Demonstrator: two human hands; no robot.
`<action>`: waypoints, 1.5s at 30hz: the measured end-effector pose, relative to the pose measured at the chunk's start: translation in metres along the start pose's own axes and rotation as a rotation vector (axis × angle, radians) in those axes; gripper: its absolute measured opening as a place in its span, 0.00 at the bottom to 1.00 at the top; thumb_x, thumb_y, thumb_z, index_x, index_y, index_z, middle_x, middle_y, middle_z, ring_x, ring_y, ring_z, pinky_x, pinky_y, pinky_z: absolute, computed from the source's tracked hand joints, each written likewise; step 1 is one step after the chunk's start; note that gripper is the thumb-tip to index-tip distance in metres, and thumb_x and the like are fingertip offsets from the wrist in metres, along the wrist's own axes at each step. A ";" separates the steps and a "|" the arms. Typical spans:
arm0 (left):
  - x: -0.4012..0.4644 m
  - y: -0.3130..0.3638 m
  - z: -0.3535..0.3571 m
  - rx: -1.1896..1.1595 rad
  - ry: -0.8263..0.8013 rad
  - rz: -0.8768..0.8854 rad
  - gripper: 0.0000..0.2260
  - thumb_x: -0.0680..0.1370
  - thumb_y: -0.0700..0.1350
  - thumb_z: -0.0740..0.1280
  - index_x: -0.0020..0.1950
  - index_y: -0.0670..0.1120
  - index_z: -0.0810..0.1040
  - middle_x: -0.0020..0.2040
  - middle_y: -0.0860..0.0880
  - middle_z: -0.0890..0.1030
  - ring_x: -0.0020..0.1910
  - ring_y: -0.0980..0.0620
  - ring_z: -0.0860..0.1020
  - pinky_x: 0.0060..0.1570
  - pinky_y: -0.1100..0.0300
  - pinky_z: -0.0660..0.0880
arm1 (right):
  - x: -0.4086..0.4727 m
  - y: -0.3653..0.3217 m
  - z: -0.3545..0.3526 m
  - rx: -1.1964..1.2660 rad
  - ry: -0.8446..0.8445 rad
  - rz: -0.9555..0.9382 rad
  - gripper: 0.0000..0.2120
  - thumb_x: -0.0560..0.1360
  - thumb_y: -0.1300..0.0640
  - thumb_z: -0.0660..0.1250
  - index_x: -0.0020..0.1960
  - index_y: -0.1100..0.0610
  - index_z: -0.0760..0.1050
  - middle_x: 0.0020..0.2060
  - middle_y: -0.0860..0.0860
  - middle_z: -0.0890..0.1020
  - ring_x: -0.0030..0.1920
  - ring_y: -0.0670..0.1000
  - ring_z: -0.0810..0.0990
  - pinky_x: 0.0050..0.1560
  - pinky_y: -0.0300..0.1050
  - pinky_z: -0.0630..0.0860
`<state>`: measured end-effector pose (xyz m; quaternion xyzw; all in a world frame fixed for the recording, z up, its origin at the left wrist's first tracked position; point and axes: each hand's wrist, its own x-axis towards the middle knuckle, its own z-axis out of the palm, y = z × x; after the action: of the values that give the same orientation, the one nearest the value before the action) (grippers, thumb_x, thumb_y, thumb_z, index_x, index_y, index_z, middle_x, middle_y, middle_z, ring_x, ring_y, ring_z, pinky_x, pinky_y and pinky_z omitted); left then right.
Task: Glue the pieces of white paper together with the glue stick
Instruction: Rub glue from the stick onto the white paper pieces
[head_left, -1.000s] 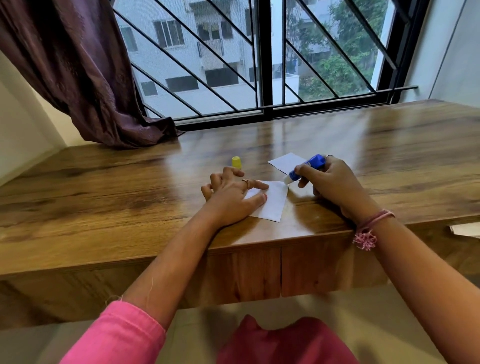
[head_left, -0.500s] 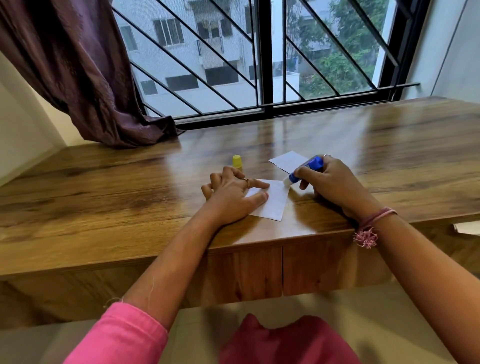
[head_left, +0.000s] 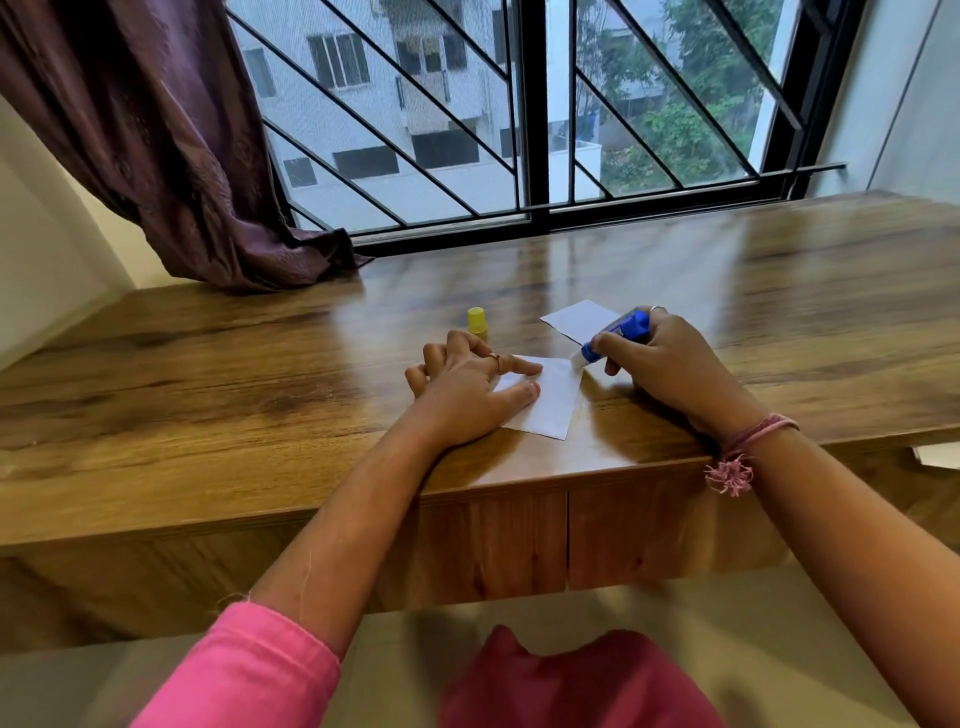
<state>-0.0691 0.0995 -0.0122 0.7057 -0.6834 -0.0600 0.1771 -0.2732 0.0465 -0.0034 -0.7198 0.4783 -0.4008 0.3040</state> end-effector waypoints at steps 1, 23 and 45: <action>0.000 0.000 0.000 0.000 -0.001 0.001 0.15 0.75 0.67 0.58 0.60 0.71 0.72 0.56 0.54 0.61 0.54 0.53 0.56 0.49 0.54 0.53 | 0.000 0.000 0.000 0.017 -0.013 0.000 0.08 0.74 0.53 0.66 0.47 0.58 0.75 0.34 0.50 0.82 0.25 0.41 0.71 0.32 0.39 0.65; 0.000 -0.001 0.000 -0.012 0.005 0.000 0.15 0.74 0.67 0.58 0.61 0.72 0.72 0.55 0.54 0.61 0.55 0.53 0.56 0.51 0.54 0.54 | -0.005 -0.001 -0.001 0.028 -0.052 -0.063 0.11 0.71 0.54 0.68 0.46 0.61 0.77 0.32 0.52 0.81 0.22 0.38 0.72 0.33 0.40 0.66; 0.000 0.000 -0.001 -0.016 -0.013 -0.002 0.17 0.74 0.68 0.58 0.62 0.71 0.72 0.55 0.54 0.61 0.54 0.55 0.55 0.49 0.54 0.53 | -0.007 -0.003 -0.001 0.030 -0.092 -0.111 0.10 0.70 0.54 0.68 0.44 0.62 0.76 0.30 0.52 0.80 0.22 0.39 0.71 0.33 0.40 0.66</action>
<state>-0.0685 0.0999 -0.0114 0.7046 -0.6832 -0.0703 0.1785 -0.2744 0.0542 -0.0025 -0.7581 0.4174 -0.3907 0.3137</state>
